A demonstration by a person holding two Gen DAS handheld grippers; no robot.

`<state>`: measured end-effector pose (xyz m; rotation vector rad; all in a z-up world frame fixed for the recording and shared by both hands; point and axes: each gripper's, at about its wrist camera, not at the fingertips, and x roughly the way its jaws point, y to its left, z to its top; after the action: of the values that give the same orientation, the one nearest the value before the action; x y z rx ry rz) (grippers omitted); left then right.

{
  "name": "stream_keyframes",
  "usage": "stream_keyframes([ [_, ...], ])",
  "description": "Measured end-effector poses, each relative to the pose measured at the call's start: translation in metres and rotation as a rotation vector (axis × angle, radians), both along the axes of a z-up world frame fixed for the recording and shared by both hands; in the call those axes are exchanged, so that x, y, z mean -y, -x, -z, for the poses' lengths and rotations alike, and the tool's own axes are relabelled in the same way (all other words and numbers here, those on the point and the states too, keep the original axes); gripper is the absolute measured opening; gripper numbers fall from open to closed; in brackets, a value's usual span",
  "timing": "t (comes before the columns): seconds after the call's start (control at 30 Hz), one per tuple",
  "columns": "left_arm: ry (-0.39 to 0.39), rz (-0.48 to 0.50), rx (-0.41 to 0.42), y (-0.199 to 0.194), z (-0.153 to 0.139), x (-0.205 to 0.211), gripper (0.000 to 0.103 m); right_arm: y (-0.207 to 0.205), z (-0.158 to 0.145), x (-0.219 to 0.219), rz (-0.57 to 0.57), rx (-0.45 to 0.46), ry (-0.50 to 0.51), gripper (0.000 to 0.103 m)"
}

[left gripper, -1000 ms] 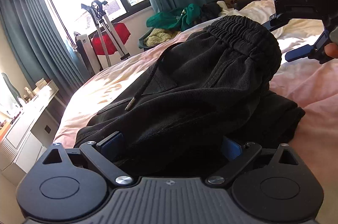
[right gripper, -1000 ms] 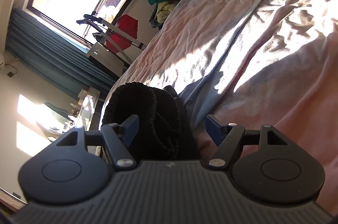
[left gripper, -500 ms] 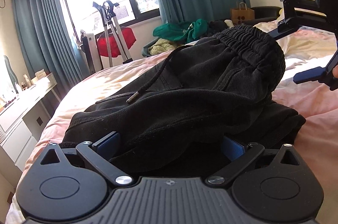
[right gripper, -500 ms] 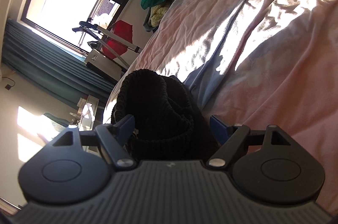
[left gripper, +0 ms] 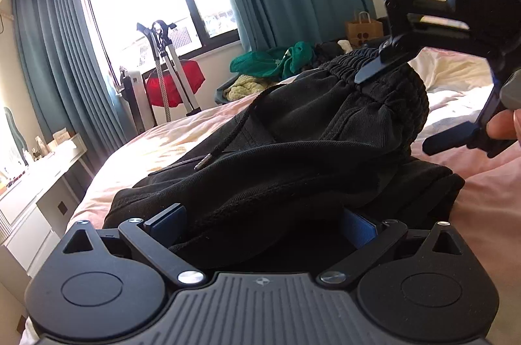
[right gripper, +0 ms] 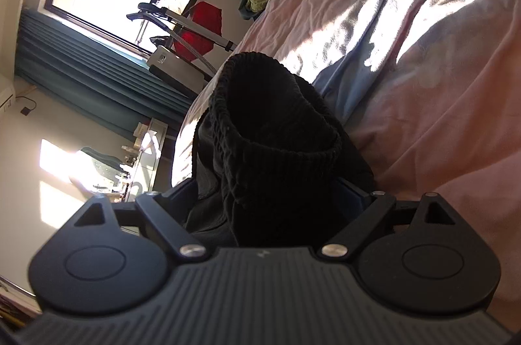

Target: Fold clothes

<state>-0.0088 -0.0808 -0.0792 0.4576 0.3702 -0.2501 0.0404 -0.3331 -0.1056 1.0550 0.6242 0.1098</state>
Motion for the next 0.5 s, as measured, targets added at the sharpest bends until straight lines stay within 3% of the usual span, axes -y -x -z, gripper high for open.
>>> stream_keyframes([
  [0.07,-0.044,0.011,0.025,0.003,0.002,0.001,0.101,-0.007,0.009,0.003,-0.005,0.001,-0.040,0.092],
  [0.17,-0.110,0.016,0.078,0.010,0.004,0.000,0.101,-0.017,0.003,0.005,-0.030,0.042,-0.012,0.092],
  [0.23,-0.141,-0.004,0.098,0.012,0.004,-0.004,0.101,-0.020,-0.003,0.002,-0.046,0.051,0.057,0.075],
  [0.3,-0.178,-0.068,0.090,0.006,0.008,-0.007,0.101,-0.019,-0.008,0.000,-0.050,0.060,0.117,0.058],
  [0.37,-0.203,-0.138,0.076,-0.002,0.012,-0.012,0.101,-0.017,-0.011,0.001,-0.053,0.076,0.122,0.051],
  [0.47,-0.172,-0.286,0.017,-0.021,0.013,-0.025,0.099,-0.013,-0.021,0.004,-0.058,0.130,0.119,0.046],
  [0.5,-0.121,-0.330,-0.010,-0.026,0.010,-0.033,0.096,-0.012,-0.023,0.008,-0.055,0.163,0.080,0.046],
])
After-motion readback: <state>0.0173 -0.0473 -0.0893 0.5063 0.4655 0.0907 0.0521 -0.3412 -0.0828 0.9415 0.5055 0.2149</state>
